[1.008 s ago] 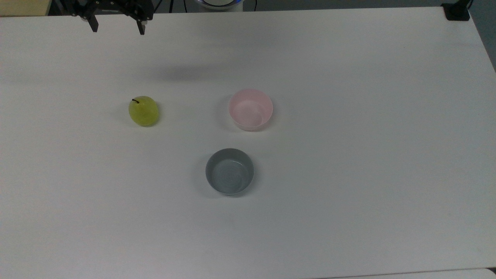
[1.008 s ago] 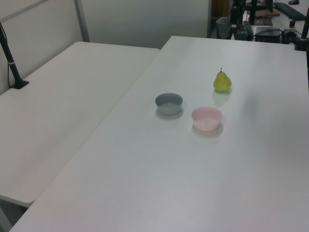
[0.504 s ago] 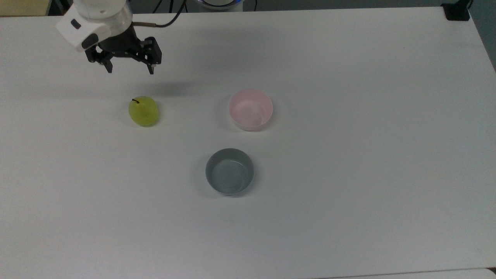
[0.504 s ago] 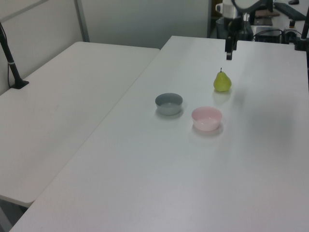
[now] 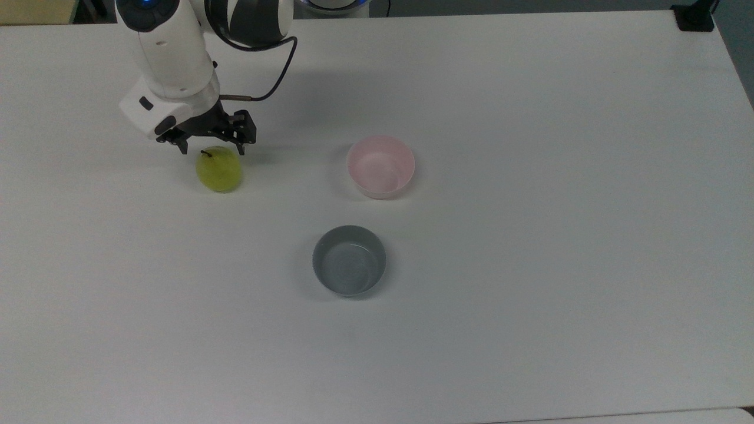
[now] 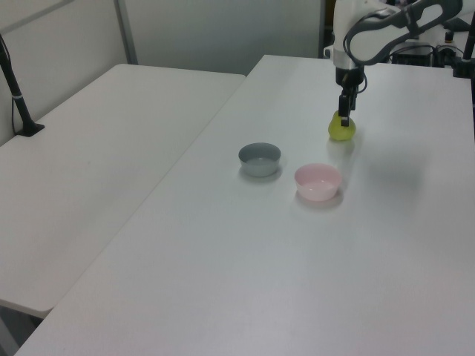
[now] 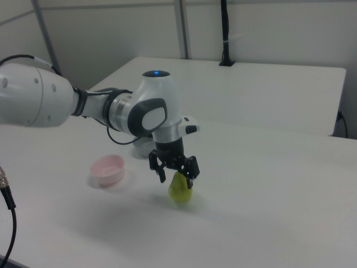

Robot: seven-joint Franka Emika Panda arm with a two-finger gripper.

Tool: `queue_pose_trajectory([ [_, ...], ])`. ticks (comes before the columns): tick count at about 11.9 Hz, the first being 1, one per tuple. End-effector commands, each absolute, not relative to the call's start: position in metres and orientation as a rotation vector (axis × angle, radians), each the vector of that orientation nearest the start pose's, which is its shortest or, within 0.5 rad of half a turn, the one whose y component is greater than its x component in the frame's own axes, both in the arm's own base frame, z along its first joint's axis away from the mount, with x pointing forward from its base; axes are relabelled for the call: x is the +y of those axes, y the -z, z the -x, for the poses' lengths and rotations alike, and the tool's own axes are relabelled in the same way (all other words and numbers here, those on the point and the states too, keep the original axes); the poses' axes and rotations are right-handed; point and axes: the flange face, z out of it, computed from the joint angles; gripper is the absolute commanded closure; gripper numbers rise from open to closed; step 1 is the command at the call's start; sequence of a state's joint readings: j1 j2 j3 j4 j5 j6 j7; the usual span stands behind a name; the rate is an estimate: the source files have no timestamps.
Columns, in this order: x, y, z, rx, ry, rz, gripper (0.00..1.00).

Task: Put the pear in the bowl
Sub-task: 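Close the gripper around the pear's body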

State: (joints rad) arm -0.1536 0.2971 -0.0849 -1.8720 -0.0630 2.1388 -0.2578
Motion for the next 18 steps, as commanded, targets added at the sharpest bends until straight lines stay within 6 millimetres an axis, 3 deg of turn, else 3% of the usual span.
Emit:
queue_pose_trajectory([
  [1,-0.144,-0.34,-0.604,-0.148,-0.059,3.22,0.0],
  [6,-0.142,-0.326,-0.606,-0.158,-0.082,3.219,0.0],
  [11,-0.142,-0.327,-0.606,-0.167,-0.085,3.226,0.42],
  [13,-0.141,-0.331,-0.606,-0.17,-0.092,3.224,0.48],
  [18,-0.143,-0.401,-0.601,-0.14,-0.118,3.22,0.48],
])
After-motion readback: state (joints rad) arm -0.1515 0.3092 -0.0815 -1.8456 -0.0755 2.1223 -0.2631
